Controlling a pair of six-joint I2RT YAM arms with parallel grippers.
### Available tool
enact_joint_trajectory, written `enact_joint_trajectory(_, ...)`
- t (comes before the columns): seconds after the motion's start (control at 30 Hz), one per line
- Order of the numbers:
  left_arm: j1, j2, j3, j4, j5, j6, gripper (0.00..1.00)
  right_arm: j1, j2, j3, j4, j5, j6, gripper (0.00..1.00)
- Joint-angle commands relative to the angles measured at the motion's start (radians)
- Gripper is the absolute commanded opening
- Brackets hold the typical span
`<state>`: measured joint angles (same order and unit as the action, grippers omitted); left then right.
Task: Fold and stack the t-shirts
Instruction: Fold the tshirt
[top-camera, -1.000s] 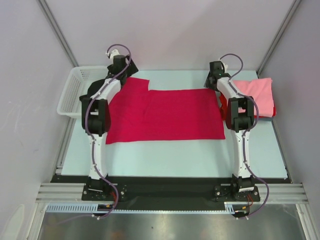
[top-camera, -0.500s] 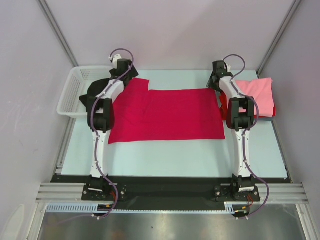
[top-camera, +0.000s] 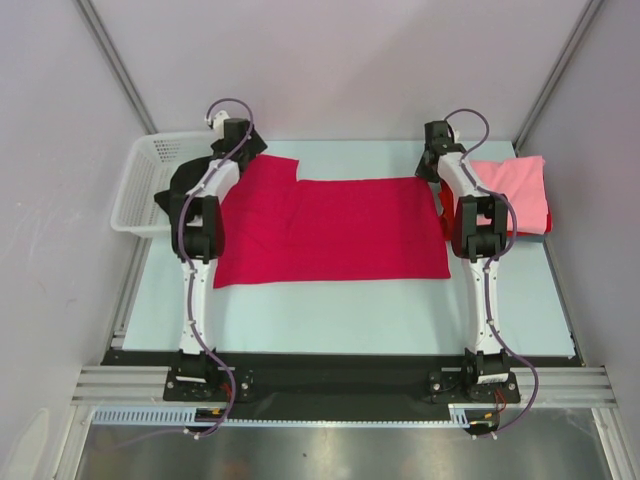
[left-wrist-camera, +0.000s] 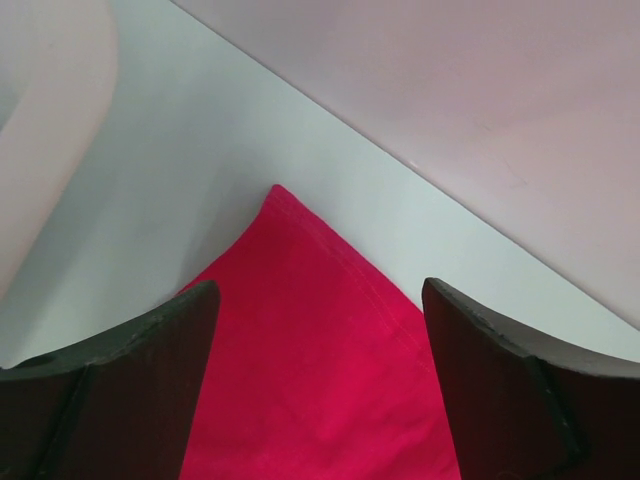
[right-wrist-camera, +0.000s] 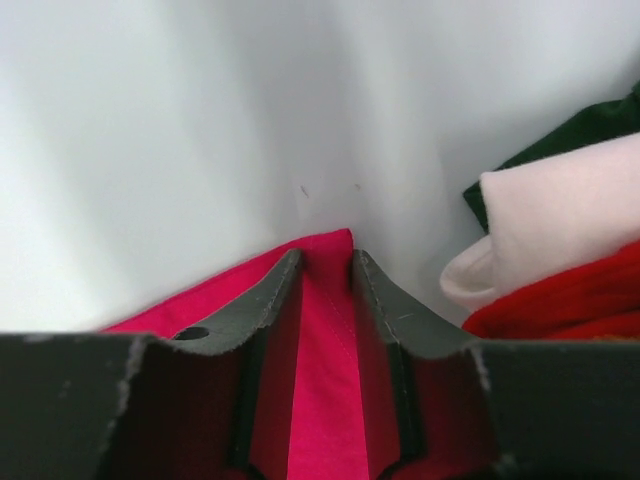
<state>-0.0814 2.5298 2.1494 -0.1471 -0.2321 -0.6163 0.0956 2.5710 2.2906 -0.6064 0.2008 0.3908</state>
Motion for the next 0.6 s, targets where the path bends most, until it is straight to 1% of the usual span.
enact_joint_trajectory(0.0,0.005,0.033,0.085,-0.026,0.016,-0.028,0.87,0.01,0.002,-0.006,-0.006,-0.046,0.0,0.31)
enact_joint_trajectory(0.13,0.009,0.061,0.133,-0.089,0.014,-0.062,0.86,0.01,-0.02,-0.034,0.013,-0.06,0.0,0.31)
enact_joint_trajectory(0.17,0.009,0.067,0.154,-0.123,0.013,-0.083,0.84,0.009,-0.023,-0.042,0.016,-0.063,0.0,0.31)
enact_joint_trajectory(0.2,0.011,0.076,0.17,-0.144,0.016,-0.092,0.79,0.009,-0.028,-0.045,0.019,-0.069,0.002,0.31)
enact_joint_trajectory(0.3,0.008,0.093,0.199,-0.181,0.024,-0.091,0.75,0.009,-0.041,-0.062,0.03,-0.078,0.003,0.31)
enact_joint_trajectory(0.43,-0.009,0.078,0.202,-0.195,-0.019,-0.036,0.77,0.003,-0.049,-0.068,0.031,-0.104,0.006,0.32)
enact_joint_trajectory(0.47,-0.012,0.069,0.207,-0.216,-0.033,0.005,0.81,-0.006,-0.063,-0.077,0.034,-0.125,0.014,0.32)
enact_joint_trajectory(0.5,-0.012,0.069,0.207,-0.216,-0.029,0.006,0.81,-0.007,-0.063,-0.08,0.034,-0.126,0.014,0.32)
enact_joint_trajectory(0.53,-0.012,0.07,0.211,-0.226,-0.018,0.015,0.85,-0.007,-0.066,-0.085,0.04,-0.13,0.016,0.32)
enact_joint_trajectory(0.57,-0.011,0.084,0.246,-0.27,-0.004,0.035,0.87,-0.011,-0.077,-0.091,0.04,-0.135,0.019,0.33)
